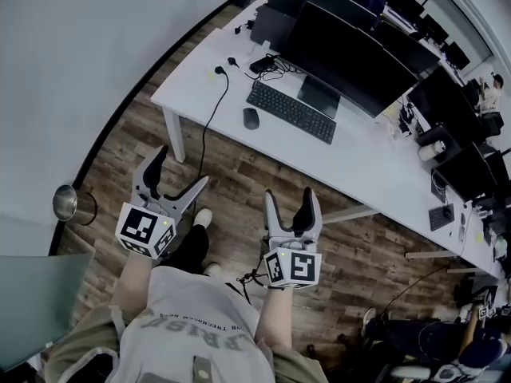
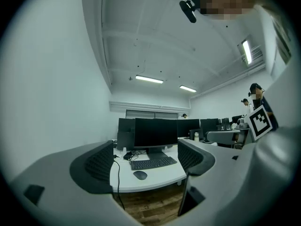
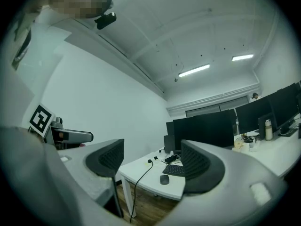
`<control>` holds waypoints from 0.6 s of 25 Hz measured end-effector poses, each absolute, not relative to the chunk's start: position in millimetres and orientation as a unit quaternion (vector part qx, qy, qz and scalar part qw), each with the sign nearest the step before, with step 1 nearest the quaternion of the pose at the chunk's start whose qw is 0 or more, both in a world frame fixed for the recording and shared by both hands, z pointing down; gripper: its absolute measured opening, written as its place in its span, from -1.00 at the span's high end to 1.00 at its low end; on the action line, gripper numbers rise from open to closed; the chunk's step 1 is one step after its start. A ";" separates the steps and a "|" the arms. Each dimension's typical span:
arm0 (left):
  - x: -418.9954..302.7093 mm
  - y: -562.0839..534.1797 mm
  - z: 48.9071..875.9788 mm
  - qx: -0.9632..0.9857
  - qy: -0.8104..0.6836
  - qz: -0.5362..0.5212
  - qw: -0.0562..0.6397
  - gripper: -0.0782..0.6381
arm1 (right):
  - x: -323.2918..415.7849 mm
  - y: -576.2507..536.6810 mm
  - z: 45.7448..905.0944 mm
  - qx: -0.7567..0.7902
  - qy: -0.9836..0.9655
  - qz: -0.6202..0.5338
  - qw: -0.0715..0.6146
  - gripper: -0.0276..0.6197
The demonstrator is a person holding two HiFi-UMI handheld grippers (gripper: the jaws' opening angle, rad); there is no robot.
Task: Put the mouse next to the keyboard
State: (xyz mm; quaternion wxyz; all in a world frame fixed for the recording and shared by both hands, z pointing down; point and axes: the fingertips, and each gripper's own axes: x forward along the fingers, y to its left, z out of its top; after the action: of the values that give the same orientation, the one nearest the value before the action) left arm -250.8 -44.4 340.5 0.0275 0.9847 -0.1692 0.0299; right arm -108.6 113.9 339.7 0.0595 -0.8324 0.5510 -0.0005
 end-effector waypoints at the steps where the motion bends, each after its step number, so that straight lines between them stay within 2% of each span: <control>1: -242.4 -53.4 343.2 0.985 -0.166 0.031 0.031 -0.36 | -101.2 104.8 342.1 -0.833 0.550 -0.003 0.058 -0.23; 15: -133.4 -190.9 352.0 0.989 -0.137 0.047 0.041 -0.38 | -10.9 -38.3 350.1 -0.836 0.548 -0.015 0.020 -0.23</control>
State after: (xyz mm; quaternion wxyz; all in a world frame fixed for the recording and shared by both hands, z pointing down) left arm -133.4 -190.9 352.0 0.0406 0.9886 -0.1371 0.0468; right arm -10.9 -38.3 350.1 0.0200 -0.8362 0.5478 -0.0150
